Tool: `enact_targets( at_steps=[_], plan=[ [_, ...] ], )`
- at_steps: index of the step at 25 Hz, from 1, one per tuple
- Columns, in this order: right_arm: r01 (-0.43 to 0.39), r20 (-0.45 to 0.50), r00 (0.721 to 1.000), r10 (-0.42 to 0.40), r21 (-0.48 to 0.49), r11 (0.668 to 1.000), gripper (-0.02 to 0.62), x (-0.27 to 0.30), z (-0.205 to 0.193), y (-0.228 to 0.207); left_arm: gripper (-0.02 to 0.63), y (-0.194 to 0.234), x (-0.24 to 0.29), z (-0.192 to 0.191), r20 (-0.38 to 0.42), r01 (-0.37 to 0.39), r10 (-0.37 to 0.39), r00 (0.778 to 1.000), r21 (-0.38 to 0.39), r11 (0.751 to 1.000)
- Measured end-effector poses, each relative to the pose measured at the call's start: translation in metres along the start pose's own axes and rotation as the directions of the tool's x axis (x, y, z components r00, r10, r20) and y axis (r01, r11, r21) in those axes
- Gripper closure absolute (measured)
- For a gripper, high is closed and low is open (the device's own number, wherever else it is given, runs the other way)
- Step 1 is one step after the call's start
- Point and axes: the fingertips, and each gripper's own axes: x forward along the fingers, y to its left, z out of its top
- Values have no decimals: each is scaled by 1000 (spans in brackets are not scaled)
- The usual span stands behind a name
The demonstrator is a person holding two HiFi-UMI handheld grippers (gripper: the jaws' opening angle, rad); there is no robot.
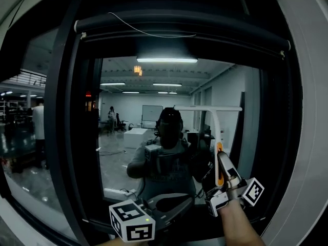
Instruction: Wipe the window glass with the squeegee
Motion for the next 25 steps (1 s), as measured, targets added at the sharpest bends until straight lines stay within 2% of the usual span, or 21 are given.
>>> enact_targets(
  at_steps=[8,25],
  plan=[
    [-18,5,1000,19,-66,998,532,38,6,-6,606,24,-3,15,18,-13,12,1000,15,1000],
    [-30,-6,1000,30,-108,994,534,27,-2,-11,606,36,1,12,32,5,-5,999,19,1000]
  ],
)
